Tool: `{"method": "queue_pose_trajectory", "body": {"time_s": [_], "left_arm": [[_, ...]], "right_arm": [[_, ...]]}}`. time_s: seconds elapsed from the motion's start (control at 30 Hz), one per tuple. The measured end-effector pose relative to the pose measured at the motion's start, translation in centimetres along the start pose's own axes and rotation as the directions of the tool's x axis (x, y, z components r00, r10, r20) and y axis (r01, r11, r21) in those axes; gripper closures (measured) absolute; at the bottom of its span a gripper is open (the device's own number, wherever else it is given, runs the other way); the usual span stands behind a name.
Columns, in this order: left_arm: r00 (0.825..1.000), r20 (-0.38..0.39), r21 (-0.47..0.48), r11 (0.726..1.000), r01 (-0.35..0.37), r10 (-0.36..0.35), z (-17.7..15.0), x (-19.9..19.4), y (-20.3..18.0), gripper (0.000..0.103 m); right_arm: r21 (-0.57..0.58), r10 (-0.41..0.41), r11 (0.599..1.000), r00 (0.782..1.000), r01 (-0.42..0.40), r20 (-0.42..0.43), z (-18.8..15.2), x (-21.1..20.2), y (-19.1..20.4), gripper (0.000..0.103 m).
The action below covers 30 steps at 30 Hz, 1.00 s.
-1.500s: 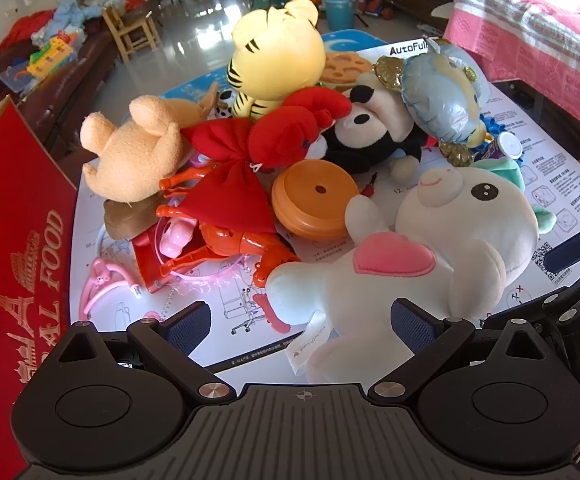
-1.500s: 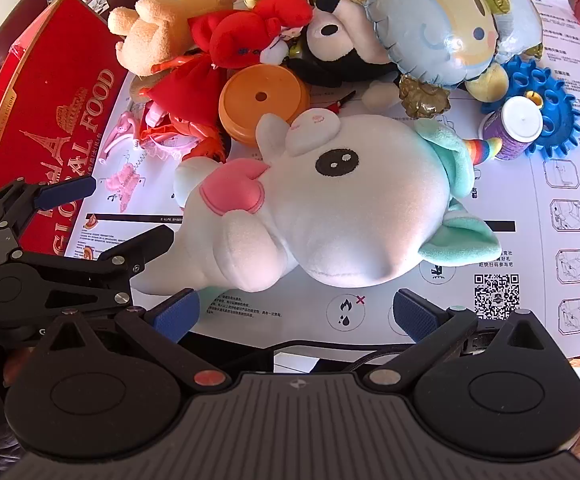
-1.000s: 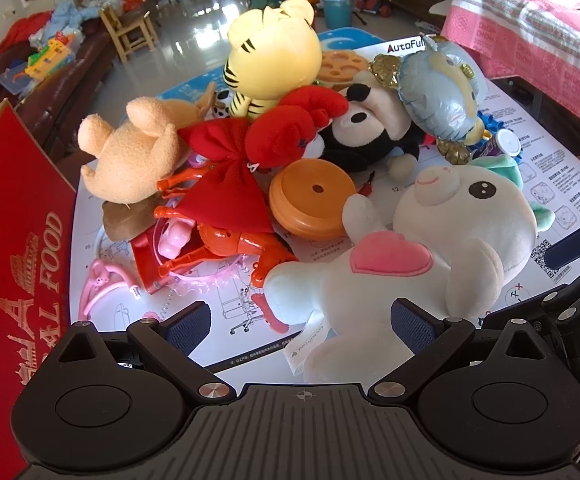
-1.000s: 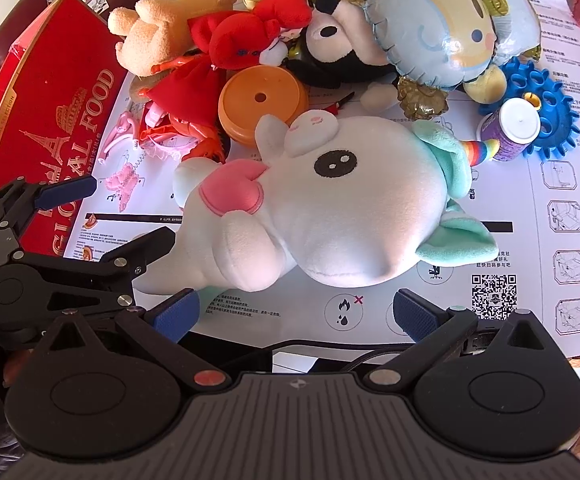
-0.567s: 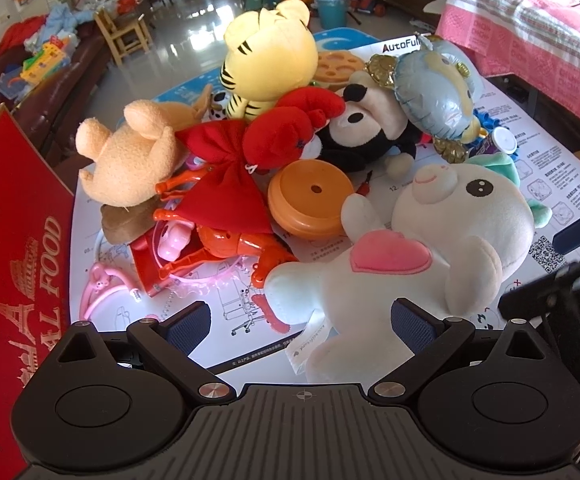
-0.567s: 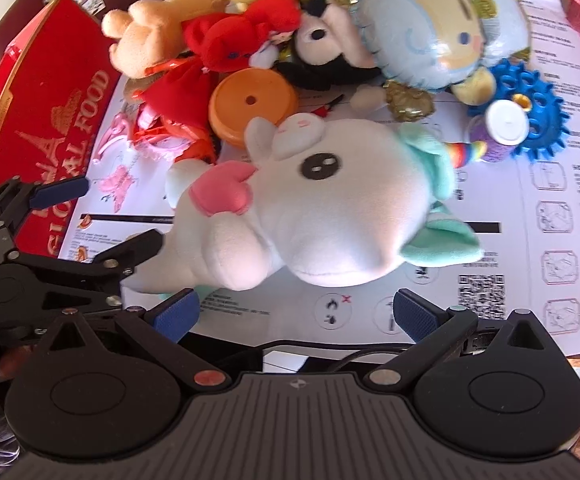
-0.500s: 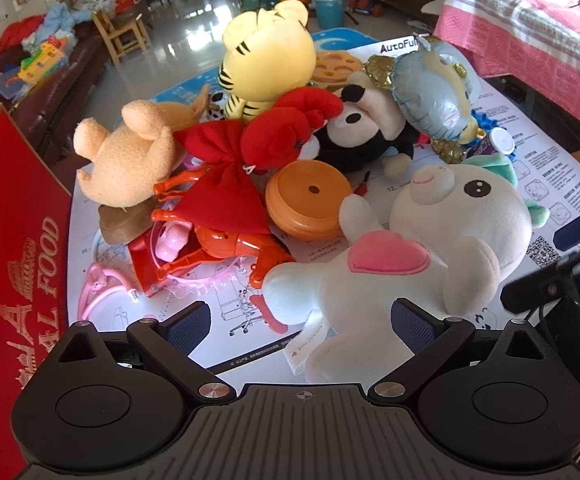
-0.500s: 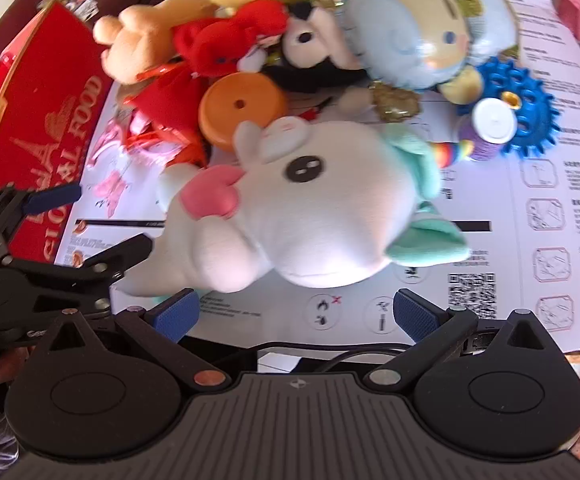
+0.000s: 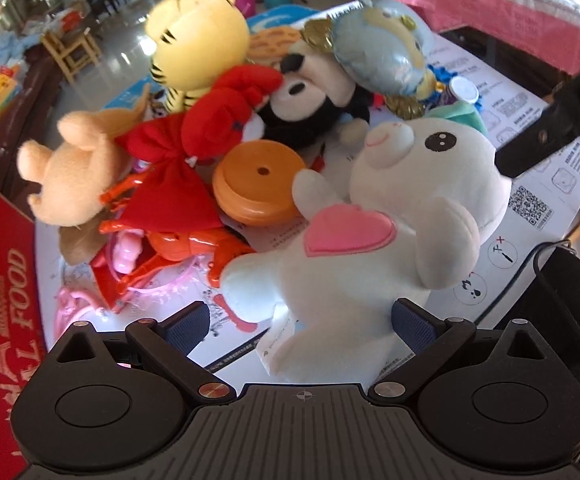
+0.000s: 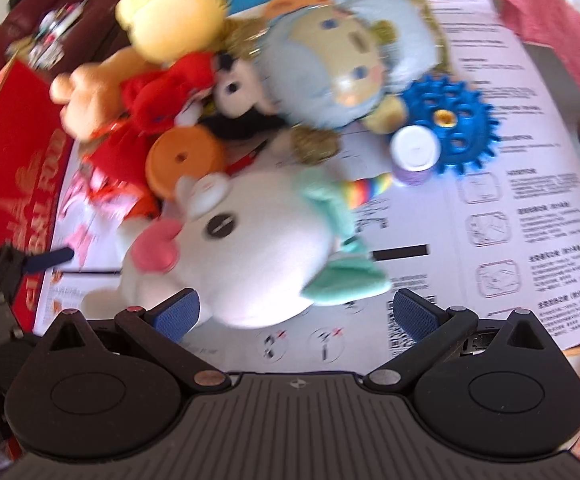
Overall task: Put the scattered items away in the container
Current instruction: 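Reach both tools to the white unicorn plush and close on it, then lift the white unicorn with both tools and drop it into the red box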
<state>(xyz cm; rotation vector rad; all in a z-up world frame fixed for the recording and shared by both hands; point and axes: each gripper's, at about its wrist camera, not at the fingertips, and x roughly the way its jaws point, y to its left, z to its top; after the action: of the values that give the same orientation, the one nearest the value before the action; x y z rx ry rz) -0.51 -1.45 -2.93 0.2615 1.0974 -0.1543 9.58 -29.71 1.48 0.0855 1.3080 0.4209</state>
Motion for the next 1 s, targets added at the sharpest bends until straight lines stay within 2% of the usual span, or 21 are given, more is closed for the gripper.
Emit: {"method": "queue_pose_trajectory", "body": {"time_s": [0.13, 0.23, 0.4, 0.63, 0.8, 0.87, 0.93, 1.0], "left_arm": [[0.999, -0.011, 0.012, 0.999, 0.047, -0.047, 0.1, 0.8, 0.0, 0.0], [0.996, -0.047, 0.017, 0.997, 0.075, -0.074, -0.2, 1.8, -0.2, 0.0], [0.994, -0.093, 0.029, 0.998, 0.057, -0.054, -0.7, 3.2, -0.9, 0.0], [0.996, -0.078, 0.068, 0.996, 0.05, -0.044, 0.3, 2.5, -1.6, 0.0], [0.992, -0.112, 0.05, 0.997, 0.064, -0.058, 0.9, 3.9, -1.7, 0.0], [0.988, -0.131, 0.019, 0.996, 0.089, -0.086, 1.0, 4.4, -1.4, 0.013], [0.983, -0.141, -0.013, 0.993, 0.117, -0.118, 0.9, 4.7, -1.1, 0.02], [0.985, -0.127, -0.011, 0.994, 0.113, -0.114, 0.7, 4.6, -1.2, 0.021]], "right_arm": [[0.032, 0.012, 0.999, 1.0, -0.012, -0.008, 0.0, 0.6, -0.5, 0.0], [0.044, 0.03, 0.999, 0.999, -0.03, -0.017, 0.1, 1.1, -0.4, 0.0], [0.044, 0.043, 0.998, 0.999, -0.042, -0.026, 0.3, 1.9, 0.0, 0.0], [0.031, 0.068, 0.997, 0.995, -0.066, -0.07, 0.4, 4.1, 0.6, 0.0], [0.037, 0.09, 0.996, 0.992, -0.086, -0.091, 0.6, 5.3, 1.0, 0.0], [0.035, 0.092, 0.995, 0.992, -0.089, -0.089, 0.6, 5.5, 1.2, 0.0], [0.047, 0.104, 0.994, 0.991, -0.1, -0.086, 0.6, 5.7, 1.0, 0.0], [0.075, 0.125, 0.99, 0.989, -0.119, -0.083, 0.6, 5.8, 0.5, 0.0]]}}
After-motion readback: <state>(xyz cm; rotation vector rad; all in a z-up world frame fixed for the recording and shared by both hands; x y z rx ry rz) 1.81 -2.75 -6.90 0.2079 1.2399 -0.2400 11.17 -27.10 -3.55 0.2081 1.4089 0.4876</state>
